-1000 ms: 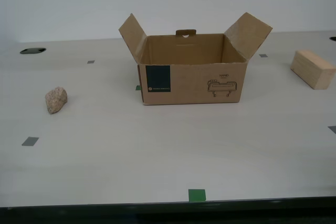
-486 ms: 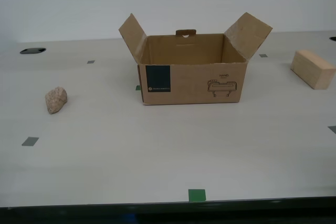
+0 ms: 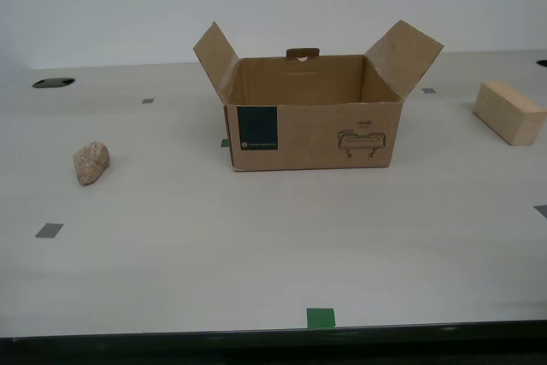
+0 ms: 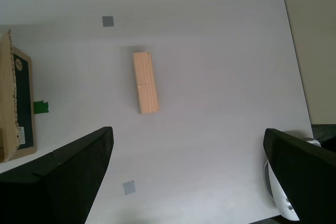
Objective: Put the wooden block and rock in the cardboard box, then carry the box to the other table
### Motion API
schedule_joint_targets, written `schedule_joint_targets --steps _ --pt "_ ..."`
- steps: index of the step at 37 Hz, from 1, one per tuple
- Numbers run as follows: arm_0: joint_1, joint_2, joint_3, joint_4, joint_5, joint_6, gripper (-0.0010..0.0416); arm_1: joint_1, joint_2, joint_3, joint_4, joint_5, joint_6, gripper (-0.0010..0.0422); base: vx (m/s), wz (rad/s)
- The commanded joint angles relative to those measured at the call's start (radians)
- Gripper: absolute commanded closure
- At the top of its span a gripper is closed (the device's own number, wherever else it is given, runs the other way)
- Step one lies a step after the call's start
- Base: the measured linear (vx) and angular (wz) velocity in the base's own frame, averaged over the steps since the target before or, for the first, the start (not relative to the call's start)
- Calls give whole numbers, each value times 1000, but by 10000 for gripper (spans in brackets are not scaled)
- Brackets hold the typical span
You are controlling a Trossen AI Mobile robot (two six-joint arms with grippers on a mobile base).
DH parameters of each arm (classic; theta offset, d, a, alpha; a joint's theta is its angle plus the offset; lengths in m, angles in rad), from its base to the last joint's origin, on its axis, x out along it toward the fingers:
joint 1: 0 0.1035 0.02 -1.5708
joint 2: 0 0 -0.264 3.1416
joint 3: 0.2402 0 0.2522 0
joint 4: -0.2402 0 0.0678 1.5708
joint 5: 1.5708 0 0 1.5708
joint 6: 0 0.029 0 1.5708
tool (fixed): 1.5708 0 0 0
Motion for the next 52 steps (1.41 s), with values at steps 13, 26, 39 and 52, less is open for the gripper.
schedule_joint_targets --steps 13,26,39,52 --pt "-23 88 11 4 -11 -39 7 -1 0 -1 -26 4 1 14 0 0" --pt "-36 129 41 28 -10 -55 7 0 0 -1 -39 4 2 14 0 0" --pt "-44 129 80 53 -12 -56 7 -1 13 -2 -45 2 1 14 0 0" --pt "-45 145 77 46 -53 -52 7 -1 28 -73 18 -57 1 14 0 0"
